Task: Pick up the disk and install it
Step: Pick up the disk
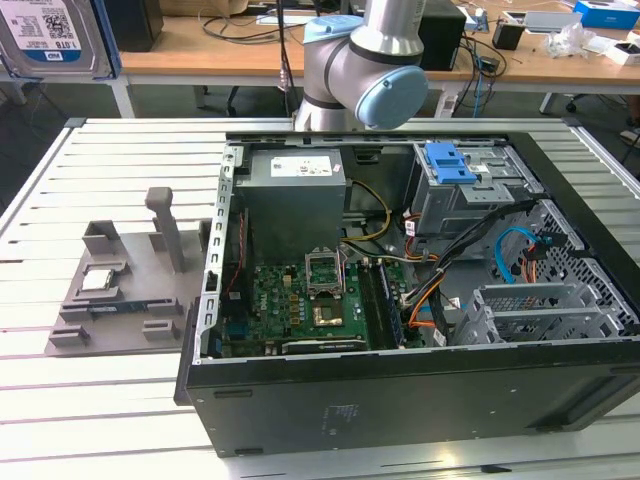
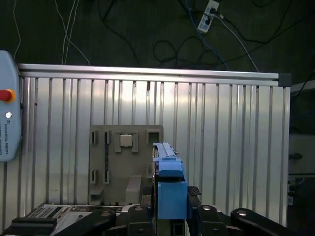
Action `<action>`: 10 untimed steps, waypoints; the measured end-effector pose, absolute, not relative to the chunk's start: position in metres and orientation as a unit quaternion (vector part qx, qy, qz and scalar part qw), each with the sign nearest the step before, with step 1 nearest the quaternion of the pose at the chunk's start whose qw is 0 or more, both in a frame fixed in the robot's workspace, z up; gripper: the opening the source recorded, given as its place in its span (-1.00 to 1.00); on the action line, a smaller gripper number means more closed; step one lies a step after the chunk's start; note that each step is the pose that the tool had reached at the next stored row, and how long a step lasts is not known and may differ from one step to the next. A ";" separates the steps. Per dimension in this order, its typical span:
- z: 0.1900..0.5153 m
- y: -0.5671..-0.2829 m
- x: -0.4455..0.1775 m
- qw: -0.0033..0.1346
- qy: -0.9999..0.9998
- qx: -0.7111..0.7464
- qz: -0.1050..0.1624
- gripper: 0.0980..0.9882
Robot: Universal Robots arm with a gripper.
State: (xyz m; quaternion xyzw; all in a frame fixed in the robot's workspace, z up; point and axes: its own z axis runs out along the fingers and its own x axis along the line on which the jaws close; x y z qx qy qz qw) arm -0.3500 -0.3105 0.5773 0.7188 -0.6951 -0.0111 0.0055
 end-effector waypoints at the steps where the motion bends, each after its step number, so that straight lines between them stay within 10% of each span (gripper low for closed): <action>1: 0.577 -0.311 -0.350 0.005 -0.695 0.719 -0.011 -0.40; 10: 0.577 -0.311 -0.338 0.005 -0.695 0.719 -0.011 -0.40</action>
